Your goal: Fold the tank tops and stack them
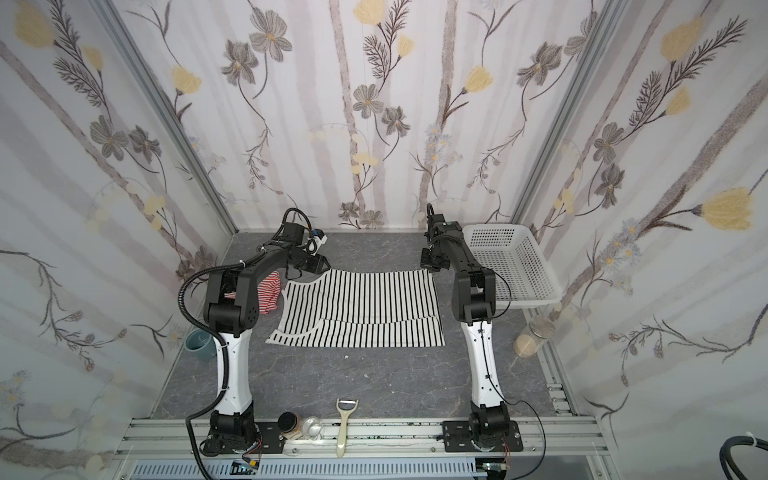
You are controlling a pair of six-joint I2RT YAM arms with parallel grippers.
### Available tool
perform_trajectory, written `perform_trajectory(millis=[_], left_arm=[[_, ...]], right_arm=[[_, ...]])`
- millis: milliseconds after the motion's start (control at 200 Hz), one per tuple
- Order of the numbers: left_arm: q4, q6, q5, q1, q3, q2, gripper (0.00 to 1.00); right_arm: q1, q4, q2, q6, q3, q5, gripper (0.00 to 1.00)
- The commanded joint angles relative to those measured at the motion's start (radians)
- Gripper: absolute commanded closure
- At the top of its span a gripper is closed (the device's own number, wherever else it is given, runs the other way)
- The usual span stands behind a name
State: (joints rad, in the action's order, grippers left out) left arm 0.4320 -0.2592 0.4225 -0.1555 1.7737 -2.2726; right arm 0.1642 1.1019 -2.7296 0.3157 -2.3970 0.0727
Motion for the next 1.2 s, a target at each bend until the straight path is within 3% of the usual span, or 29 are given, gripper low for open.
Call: perform_trajectory(millis=[0,140,265,355,530,585,924,1029,1199], left_arm=[[-0.015,-0.006,0.013,0.002,-0.002,0.005,0.50],[-0.017,-0.009,0.008,0.002,-0.003,0.004,0.50],[-0.016,-0.001,0.016,0.002,0.006,-0.009,0.50],[-0.016,0.009,0.019,0.001,0.022,-0.026,0.49],[-0.017,0.014,0.048,0.001,0.036,-0.037,0.47],[-0.017,0.014,0.056,-0.001,0.039,-0.039,0.42],[-0.004,-0.038,-0.052,-0.044,0.036,-0.075,0.38],[0.003,-0.081,-0.086,-0.063,0.000,-0.066,0.47],[0.004,-0.116,-0.104,-0.080,-0.045,-0.047,0.80]], right_arm=[[0.006,0.000,0.032,0.004,0.018,0.038,1.00],[0.043,-0.128,0.168,0.044,0.242,0.049,0.99],[0.042,-0.197,0.227,0.085,0.324,0.049,0.68],[0.027,-0.213,0.218,0.102,0.316,0.065,0.58],[0.000,-0.211,0.163,0.118,0.265,0.077,0.52],[-0.003,-0.201,0.146,0.118,0.243,0.080,0.52],[-0.006,-0.159,0.110,0.111,0.182,0.049,0.52],[-0.008,-0.141,0.096,0.105,0.164,0.039,0.52],[-0.004,-0.116,0.074,0.094,0.136,0.036,0.52]])
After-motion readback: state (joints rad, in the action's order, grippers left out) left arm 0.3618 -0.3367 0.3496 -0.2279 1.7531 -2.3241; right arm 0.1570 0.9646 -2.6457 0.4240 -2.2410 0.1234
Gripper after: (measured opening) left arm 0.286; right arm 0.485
